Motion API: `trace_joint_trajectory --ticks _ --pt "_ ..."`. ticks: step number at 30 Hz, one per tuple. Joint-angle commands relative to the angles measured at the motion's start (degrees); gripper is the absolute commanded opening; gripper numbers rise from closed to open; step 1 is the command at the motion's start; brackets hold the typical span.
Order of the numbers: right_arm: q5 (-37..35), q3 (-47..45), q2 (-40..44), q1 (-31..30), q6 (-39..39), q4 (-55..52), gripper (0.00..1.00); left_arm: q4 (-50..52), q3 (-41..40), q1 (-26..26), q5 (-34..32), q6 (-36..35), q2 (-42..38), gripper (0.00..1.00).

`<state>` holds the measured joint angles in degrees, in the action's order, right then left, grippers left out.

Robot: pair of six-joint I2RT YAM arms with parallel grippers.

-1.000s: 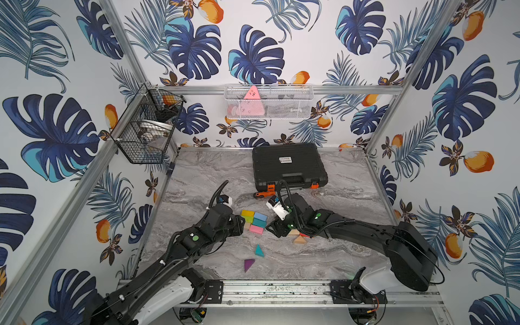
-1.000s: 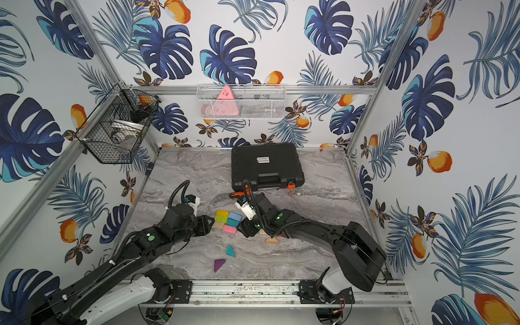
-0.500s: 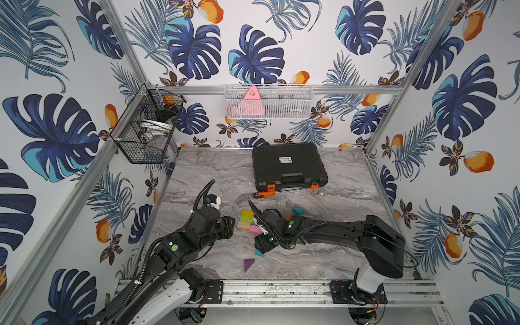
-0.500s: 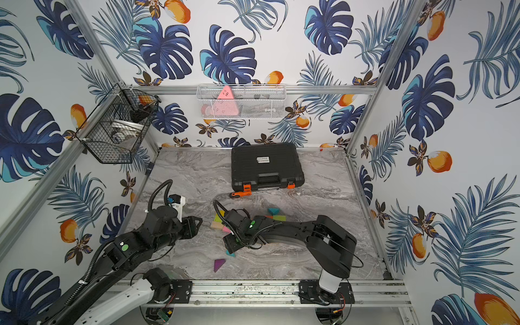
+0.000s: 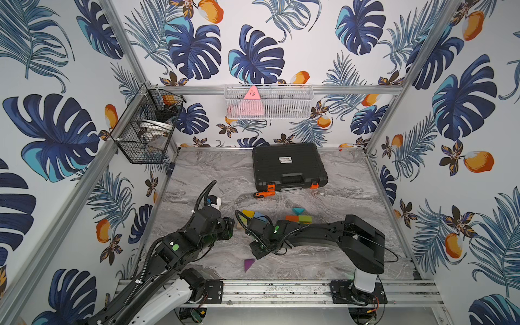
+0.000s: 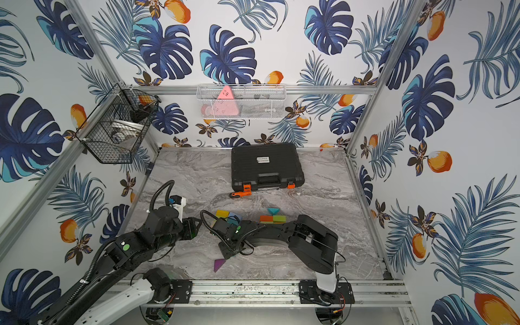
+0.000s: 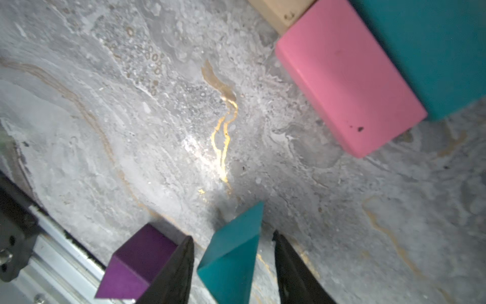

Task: Assemble a piece of candy with building blocks
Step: Pick up the building block from the center of the board, then assemble the building block at the center of the board.

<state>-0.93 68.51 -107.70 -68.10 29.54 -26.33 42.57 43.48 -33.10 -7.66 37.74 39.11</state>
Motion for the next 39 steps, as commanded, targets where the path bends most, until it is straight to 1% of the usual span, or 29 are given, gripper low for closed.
trace_joint_trajectory --ticks 1,5,8,11,13,14,16,19,22,24,28,30,32,35,37,39 --pt "-1.5 0.4 -0.1 -0.1 1.0 -2.3 0.47 -0.4 -0.1 -0.1 -0.6 -0.3 0.1 0.48" --pt "-1.4 0.4 -0.1 -0.2 0.9 -2.0 0.42 -0.5 -0.2 -0.1 -0.7 -0.2 0.1 0.48" --pt "-0.9 0.4 -0.3 -0.2 0.2 -2.1 0.34 -0.5 -0.2 -0.1 -0.8 -0.2 0.0 0.48" --pt "-0.3 0.5 0.9 -0.3 -1.8 -2.3 0.27 -0.5 -0.2 -0.2 -0.8 -0.2 0.1 0.48" --pt "-1.3 1.0 2.1 -0.1 -4.1 -3.3 0.24 -0.7 -0.3 -0.2 -0.7 -0.1 0.2 0.48" --pt "-1.7 1.5 2.7 0.4 -5.7 -4.0 0.22 -0.6 -0.3 -0.2 -0.7 -0.2 0.3 0.48" --pt "-0.1 2.3 4.0 2.4 -9.8 -4.7 0.20 -0.7 -0.3 -0.2 -0.7 -0.2 0.5 0.48" --pt "3.6 1.7 7.5 6.5 -18.7 -1.8 0.16 -0.6 -0.3 -0.2 -0.8 -0.2 0.1 0.48" --pt "9.0 2.4 8.7 12.2 -29.9 0.9 0.16 -0.6 -0.5 -0.3 -1.0 -0.1 -0.3 0.48" --pt "13.2 5.3 7.3 16.4 -36.6 -0.2 0.16 -0.7 -0.4 -0.4 -1.0 -0.2 -0.2 0.48" --pt "15.8 10.3 3.6 22.9 -42.3 0.6 0.16 -0.9 -0.4 -0.5 -0.8 -0.4 0.8 0.48" --pt "17.2 15.8 -0.4 25.0 -44.5 -3.4 0.16 -0.8 -0.1 -0.5 -0.8 -0.5 1.2 0.48" --pt "17.4 21.6 -5.1 26.0 -47.4 -7.7 0.16 -0.8 -0.2 -0.5 -0.9 -0.4 1.1 0.48" --pt "17.6 27.5 -11.4 26.5 -50.3 -11.0 0.17 -0.9 -0.4 -0.8 -1.0 -0.3 0.5 0.48" --pt "18.3 30.6 -14.0 26.5 -51.9 -13.0 0.17 -0.7 -0.4 -1.0 -1.5 -0.2 0.4 0.48" --pt "18.3 32.1 -15.8 26.5 -52.4 -12.7 0.18 -0.5 -0.3 -1.5 -1.9 -0.1 0.4 0.48"
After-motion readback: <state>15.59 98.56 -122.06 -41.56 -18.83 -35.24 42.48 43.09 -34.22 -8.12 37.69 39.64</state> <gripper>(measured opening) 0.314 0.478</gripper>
